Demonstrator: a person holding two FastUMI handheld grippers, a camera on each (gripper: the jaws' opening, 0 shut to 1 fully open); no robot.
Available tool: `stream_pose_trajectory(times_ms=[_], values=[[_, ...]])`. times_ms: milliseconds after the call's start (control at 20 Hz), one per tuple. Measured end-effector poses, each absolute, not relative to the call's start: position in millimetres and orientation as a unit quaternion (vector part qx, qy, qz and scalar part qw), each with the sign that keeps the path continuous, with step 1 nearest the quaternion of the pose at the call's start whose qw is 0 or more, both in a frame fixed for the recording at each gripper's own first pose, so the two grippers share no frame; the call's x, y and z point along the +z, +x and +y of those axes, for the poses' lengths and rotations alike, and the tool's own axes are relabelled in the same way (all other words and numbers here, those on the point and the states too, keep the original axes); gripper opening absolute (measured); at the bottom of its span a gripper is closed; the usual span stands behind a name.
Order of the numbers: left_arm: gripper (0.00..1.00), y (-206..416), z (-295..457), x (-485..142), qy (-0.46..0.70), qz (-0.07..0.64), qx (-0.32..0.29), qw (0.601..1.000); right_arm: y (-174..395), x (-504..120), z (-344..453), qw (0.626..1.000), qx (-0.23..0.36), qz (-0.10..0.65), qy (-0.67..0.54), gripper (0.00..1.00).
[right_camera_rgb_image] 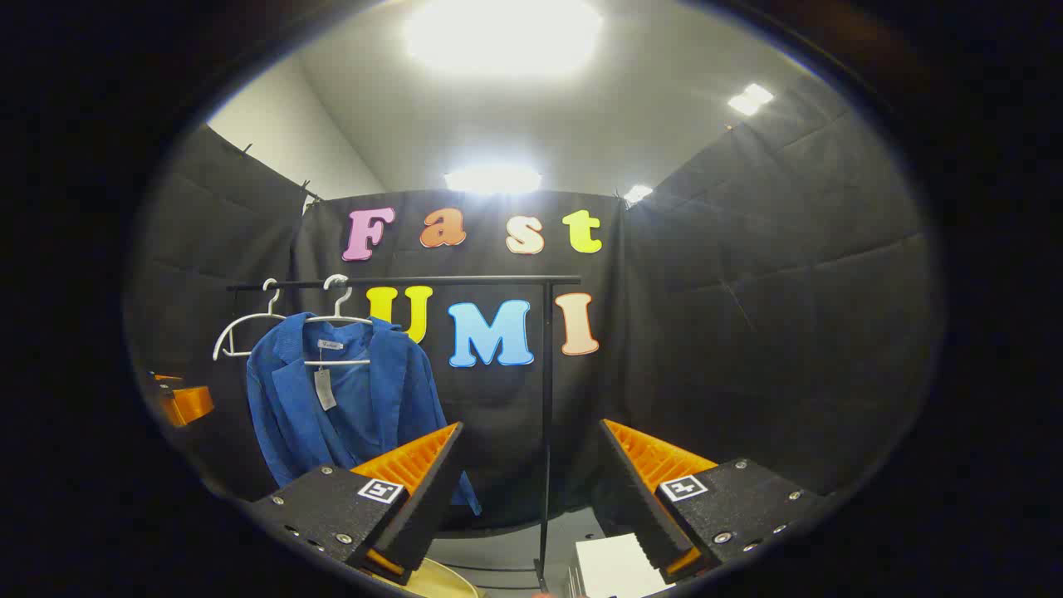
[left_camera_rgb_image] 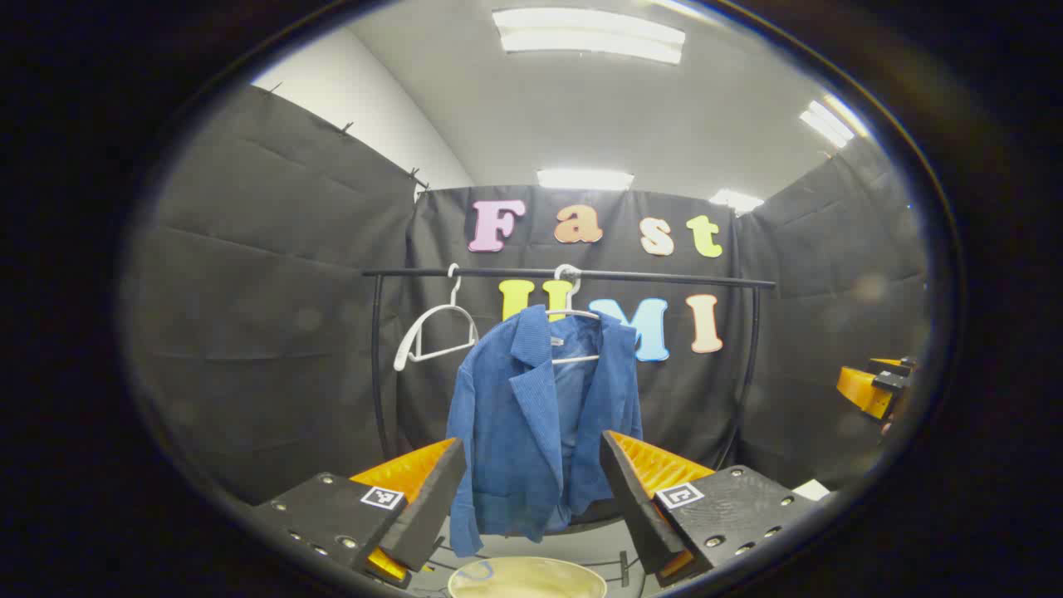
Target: Grasp the clothes on the hanger with both hands and then place them into the laundry hamper below.
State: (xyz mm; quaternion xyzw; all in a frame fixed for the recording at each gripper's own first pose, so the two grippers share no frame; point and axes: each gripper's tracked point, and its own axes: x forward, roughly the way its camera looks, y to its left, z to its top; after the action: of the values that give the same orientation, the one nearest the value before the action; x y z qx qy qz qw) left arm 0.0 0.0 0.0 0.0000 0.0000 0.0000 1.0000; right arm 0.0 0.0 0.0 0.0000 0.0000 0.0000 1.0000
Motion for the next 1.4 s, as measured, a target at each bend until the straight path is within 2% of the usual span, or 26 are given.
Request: stream_pose_trajectory(times_ms=[50,750,900,1050,1400], values=[[0.92,0.6,1.4,-0.2,-0.001,0.000,0.001,1.000,-0.3,-0.1,1.1,1.000,0.001,0.001,0.000,0.96],[0.93,-2.4,8.0,-12.2,-0.013,0.006,-0.004,1.000,-6.4,-11.3,21.4,1.000,0.016,0.025,-0.001,0.96],[0.93,-4.9,17.4,-15.8,-0.024,0.006,0.006,1.000,-4.3,-7.9,35.3,0.999,0.032,0.027,-0.008,0.96],[0.92,-9.2,39.2,-11.8,-0.053,-0.005,0.049,0.997,3.6,-1.7,57.2,0.998,0.055,0.029,-0.012,0.96],[0.92,-14.2,70.1,-18.8,-0.067,0.011,0.078,0.995,28.3,17.0,118.4,0.993,0.116,0.029,-0.009,0.96]])
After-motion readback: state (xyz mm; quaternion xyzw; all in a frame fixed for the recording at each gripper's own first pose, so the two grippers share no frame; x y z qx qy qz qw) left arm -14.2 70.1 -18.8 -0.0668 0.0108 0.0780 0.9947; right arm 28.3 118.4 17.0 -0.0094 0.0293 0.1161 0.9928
